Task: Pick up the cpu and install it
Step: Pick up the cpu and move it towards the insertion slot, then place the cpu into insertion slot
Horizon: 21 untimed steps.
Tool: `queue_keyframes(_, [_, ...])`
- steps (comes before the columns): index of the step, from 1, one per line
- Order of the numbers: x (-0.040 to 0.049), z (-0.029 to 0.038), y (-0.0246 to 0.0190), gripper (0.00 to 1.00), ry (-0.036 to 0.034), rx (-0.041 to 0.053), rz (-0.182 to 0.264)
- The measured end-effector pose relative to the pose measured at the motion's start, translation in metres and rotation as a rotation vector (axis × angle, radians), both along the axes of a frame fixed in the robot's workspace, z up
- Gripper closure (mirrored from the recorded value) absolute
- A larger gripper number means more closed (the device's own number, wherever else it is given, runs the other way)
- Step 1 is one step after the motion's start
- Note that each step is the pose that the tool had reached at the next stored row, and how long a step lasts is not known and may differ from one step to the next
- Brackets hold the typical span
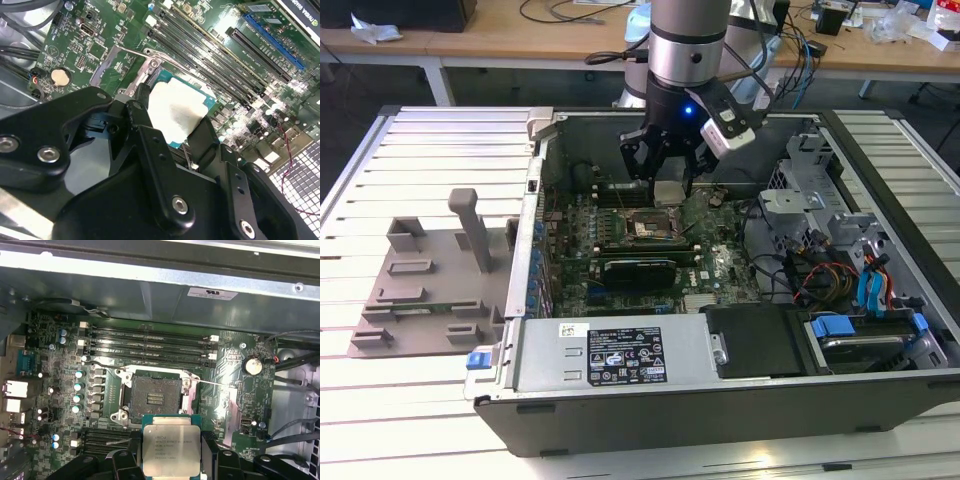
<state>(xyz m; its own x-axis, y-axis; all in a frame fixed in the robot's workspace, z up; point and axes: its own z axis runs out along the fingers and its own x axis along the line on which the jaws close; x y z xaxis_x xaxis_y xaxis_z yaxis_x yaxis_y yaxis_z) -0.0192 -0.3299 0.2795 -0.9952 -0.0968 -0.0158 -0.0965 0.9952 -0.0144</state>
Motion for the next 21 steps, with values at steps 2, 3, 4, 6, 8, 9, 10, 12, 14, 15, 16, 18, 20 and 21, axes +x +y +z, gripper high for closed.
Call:
queue_keyframes(2, [0.0, 0.0, 0.0, 0.45, -0.0001, 0.0, 0.0])
queue_keyframes(3, [0.0, 0.0, 0.0, 0.45, 0.0, 0.0, 0.0])
queue_keyframes(4, [0.0, 0.0, 0.0, 0.45, 0.0, -0.0001, 0.0])
queue_keyframes(6, [0.0, 0.0, 0.0001, 0.45, -0.0001, 0.0, 0.0])
queue_keyframes(8, [0.0, 0.0, 0.0001, 0.45, 0.0, -0.0001, 0.0])
queue_keyframes(9, [0.0, 0.0, 0.0001, 0.45, 0.0, 0.0, 0.0])
queue_keyframes(10, [0.0, 0.0, 0.0002, 0.45, -0.0001, 0.0, -0.001])
queue_keyframes(12, [0.0001, 0.0, 0.0001, 0.45, 0.0, -0.0024, -0.013])
queue_keyframes(14, [0.0002, 0.0, 0.0001, 0.45, 0.0001, -0.0064, -0.043])
queue_keyframes(15, [0.0002, 0.0, 0.0001, 0.45, 0.0, -0.0068, -0.062])
queue_keyframes(16, [0.0003, 0.0, 0.0002, 0.45, 0.0001, -0.0069, -0.079])
queue_keyframes(18, [0.0003, 0.0, 0.0001, 0.45, 0.0002, -0.0085, -0.143])
queue_keyframes(20, [0.0003, 0.0, 0.0002, 0.45, 0.0004, -0.0085, -0.17])
queue_keyframes(21, [0.0003, 0.0, 0.0001, 0.45, 0.0004, -0.0086, -0.186])
